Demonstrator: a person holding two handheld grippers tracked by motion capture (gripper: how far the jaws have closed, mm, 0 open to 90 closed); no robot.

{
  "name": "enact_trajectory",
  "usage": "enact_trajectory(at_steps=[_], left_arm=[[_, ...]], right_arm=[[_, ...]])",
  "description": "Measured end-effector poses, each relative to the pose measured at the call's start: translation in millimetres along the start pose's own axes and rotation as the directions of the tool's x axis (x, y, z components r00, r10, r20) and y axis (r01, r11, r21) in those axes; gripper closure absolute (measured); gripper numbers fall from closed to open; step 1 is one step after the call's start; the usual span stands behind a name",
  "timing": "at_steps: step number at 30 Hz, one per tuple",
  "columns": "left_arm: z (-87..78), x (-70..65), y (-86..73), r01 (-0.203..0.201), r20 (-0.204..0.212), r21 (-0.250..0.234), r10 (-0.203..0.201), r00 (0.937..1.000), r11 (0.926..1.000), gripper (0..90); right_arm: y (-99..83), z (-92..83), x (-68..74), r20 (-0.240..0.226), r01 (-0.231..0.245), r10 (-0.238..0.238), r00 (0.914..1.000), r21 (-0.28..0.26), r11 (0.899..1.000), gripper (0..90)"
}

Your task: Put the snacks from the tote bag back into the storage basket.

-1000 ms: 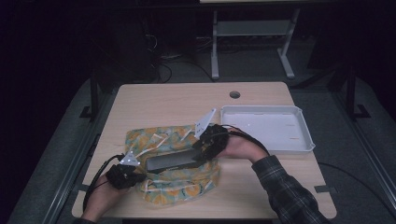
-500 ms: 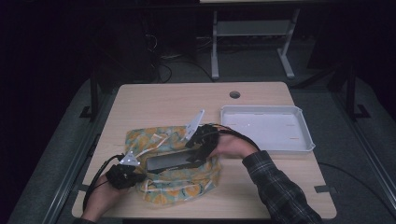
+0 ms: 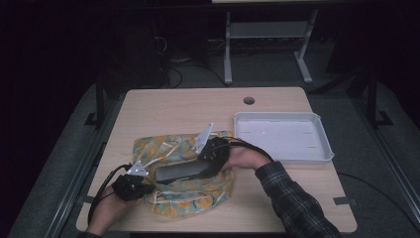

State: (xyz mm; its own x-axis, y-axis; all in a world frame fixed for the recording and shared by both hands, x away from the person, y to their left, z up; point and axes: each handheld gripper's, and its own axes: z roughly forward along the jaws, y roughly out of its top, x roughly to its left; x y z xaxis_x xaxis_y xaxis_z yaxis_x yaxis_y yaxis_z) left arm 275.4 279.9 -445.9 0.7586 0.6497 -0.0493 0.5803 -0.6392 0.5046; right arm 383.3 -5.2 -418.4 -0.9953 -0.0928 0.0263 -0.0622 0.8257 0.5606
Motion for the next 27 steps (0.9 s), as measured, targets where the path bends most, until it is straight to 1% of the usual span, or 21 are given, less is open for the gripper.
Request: enact_trajectory(at_steps=[1, 2, 4, 6, 10, 11, 14, 16, 18, 19, 22, 24, 27], left_arm=[[-0.1, 0.2, 0.0, -0.003, 0.0, 0.002, 0.003, 1.0, 1.0, 89.7], [0.4, -0.4, -0.1, 0.008, 0.001, -0.006, -0.008, 1.0, 1.0, 89.7], [0.3, -0.5, -0.1, 0.01, 0.002, -0.006, -0.01, 1.0, 0.9999, 89.7], [0.2, -0.4, 0.0, 0.007, 0.0, -0.006, -0.007, 1.0, 1.0, 89.7], [0.4, -0.6, -0.2, 0.014, 0.005, -0.006, -0.014, 0.9999, 0.9999, 89.7], [0.4, -0.8, -0.2, 0.015, 0.004, -0.006, -0.015, 0.9999, 0.9999, 89.7], [0.4, -0.6, -0.1, 0.013, 0.004, -0.005, -0.013, 0.9999, 0.9999, 89.7], [0.5, -0.6, -0.1, 0.014, 0.004, -0.006, -0.014, 0.9999, 0.9999, 89.7], [0.4, -0.5, -0.1, 0.014, 0.005, -0.006, -0.014, 0.9999, 0.9999, 89.7], [0.4, -0.5, -0.1, 0.014, 0.005, -0.006, -0.014, 0.9999, 0.9999, 89.7], [0.4, -0.5, 0.0, 0.014, 0.005, -0.006, -0.014, 0.9999, 0.9999, 89.7], [0.4, -0.6, 0.0, 0.013, 0.005, -0.005, -0.013, 0.9999, 0.9999, 89.7], [0.4, -0.4, 0.1, 0.011, 0.004, -0.005, -0.011, 0.9999, 0.9999, 89.7]], right_arm=[[-0.4, 1.6, 0.1, -0.002, -0.004, 0.004, 1.0, 0.01, 1.0, 35.6], [-0.8, 3.4, -0.3, -0.001, 0.0, 0.0, 1.0, 0.012, 1.0, 35.5], [-1.2, 6.6, -0.2, -0.001, -0.002, 0.002, 1.0, 0.029, 1.0, 35.5], [-1.6, 9.5, -0.7, -0.002, 0.003, -0.003, 1.0, 0.034, 0.999, 35.5], [-2.8, 14.5, -1.2, -0.003, 0.008, -0.008, 1.0, 0.056, 0.998, 35.6], [-3.1, 15.7, -0.8, -0.004, 0.006, -0.005, 1.0, 0.056, 0.998, 36.0], [-4.4, 19.7, -0.9, 0.0, 0.022, -0.022, 0.9998, 0.07, 0.997, 37.7], [-5.2, 22.1, -0.4, 0.0, 0.022, -0.022, 0.9998, 0.081, 0.996, 38.8], [-5.7, 22.1, -0.9, -0.001, 0.03, -0.03, 0.9995, 0.079, 0.996, 39.9], [-5.6, 21.6, -0.2, -0.003, 0.023, -0.023, 0.9997, 0.078, 0.997, 40.4], [-5.6, 20.5, -0.2, -0.004, 0.028, -0.028, 0.9996, 0.079, 0.996, 41.1], [-5.4, 18.7, -0.4, -0.006, 0.029, -0.029, 0.9996, 0.071, 0.997, 41.3], [-4.8, 14.1, 0.8, -0.003, 0.018, -0.018, 0.9998, 0.063, 0.998, 41.4]])
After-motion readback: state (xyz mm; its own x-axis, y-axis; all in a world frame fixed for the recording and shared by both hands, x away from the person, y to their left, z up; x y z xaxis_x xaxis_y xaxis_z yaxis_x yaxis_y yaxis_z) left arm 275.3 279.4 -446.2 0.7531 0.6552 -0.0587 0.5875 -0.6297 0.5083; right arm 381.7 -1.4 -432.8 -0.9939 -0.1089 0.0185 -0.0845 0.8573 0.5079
